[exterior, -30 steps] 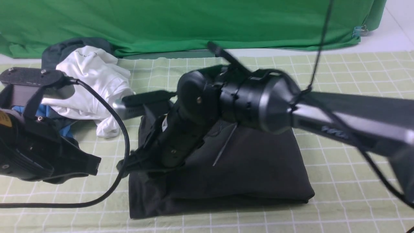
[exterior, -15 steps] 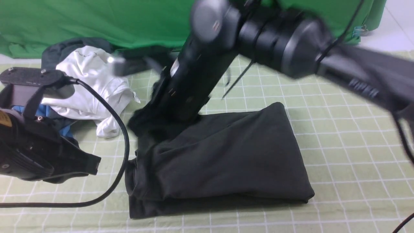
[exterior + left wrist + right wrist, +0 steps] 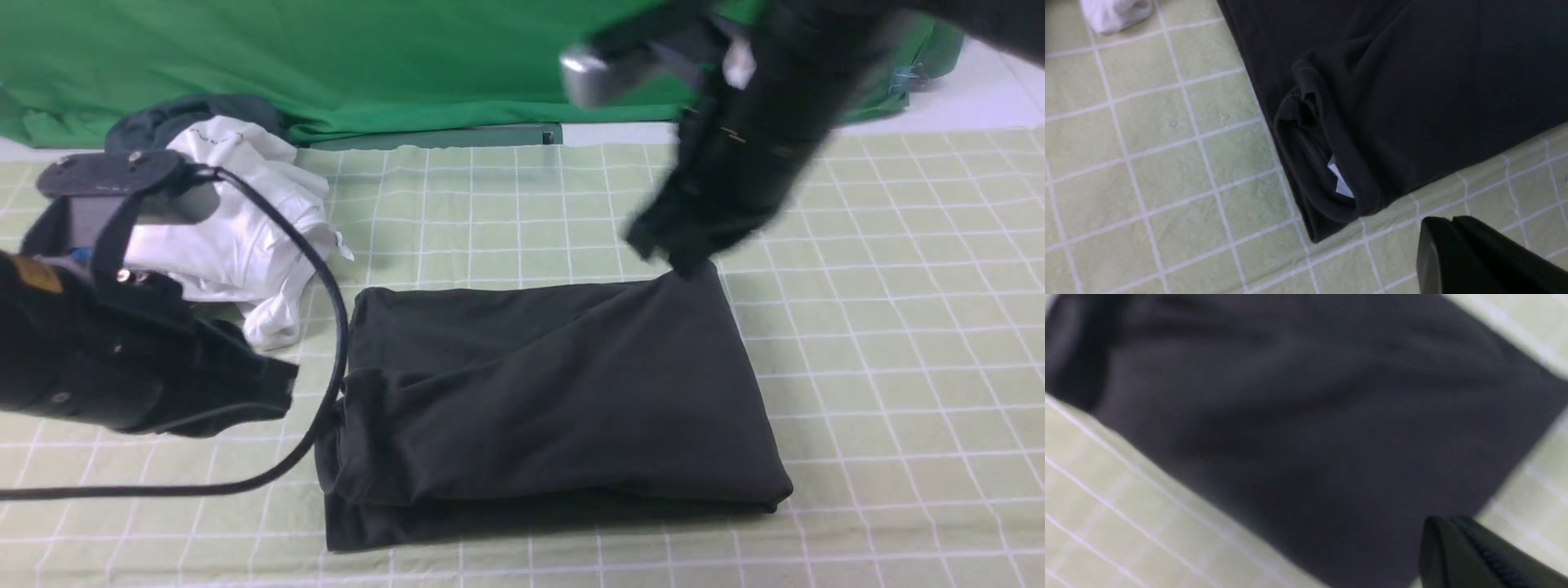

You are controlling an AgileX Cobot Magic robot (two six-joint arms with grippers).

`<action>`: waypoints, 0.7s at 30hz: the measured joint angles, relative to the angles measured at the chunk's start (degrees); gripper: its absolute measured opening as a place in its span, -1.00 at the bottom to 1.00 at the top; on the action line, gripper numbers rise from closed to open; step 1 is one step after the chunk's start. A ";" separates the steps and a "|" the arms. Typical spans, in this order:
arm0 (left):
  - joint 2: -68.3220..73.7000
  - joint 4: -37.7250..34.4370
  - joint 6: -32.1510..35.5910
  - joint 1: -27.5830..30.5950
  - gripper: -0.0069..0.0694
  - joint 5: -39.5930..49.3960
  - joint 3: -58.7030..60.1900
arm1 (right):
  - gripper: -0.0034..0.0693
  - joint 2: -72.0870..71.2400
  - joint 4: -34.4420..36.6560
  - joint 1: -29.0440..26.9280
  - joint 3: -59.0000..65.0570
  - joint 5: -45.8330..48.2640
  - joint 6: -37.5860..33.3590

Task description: Fold a long-sleeved shirt over a green coffee tablecloth.

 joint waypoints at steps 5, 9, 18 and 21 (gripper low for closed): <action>6.74 -2.05 1.54 -3.50 -0.79 -4.59 0.00 | -0.92 -2.59 1.01 -1.55 10.93 -4.89 0.00; 15.62 -2.71 1.66 -8.94 -0.79 -10.01 0.00 | -0.92 -2.64 5.92 -1.55 19.55 -13.45 -0.06; 28.97 4.59 -4.57 -9.78 -0.79 -14.93 0.00 | -0.92 0.72 8.76 -1.55 27.73 -22.91 -0.06; 31.70 10.21 -9.31 -9.78 -0.79 -14.47 0.00 | -0.92 2.56 8.51 -1.55 29.80 -23.12 -0.06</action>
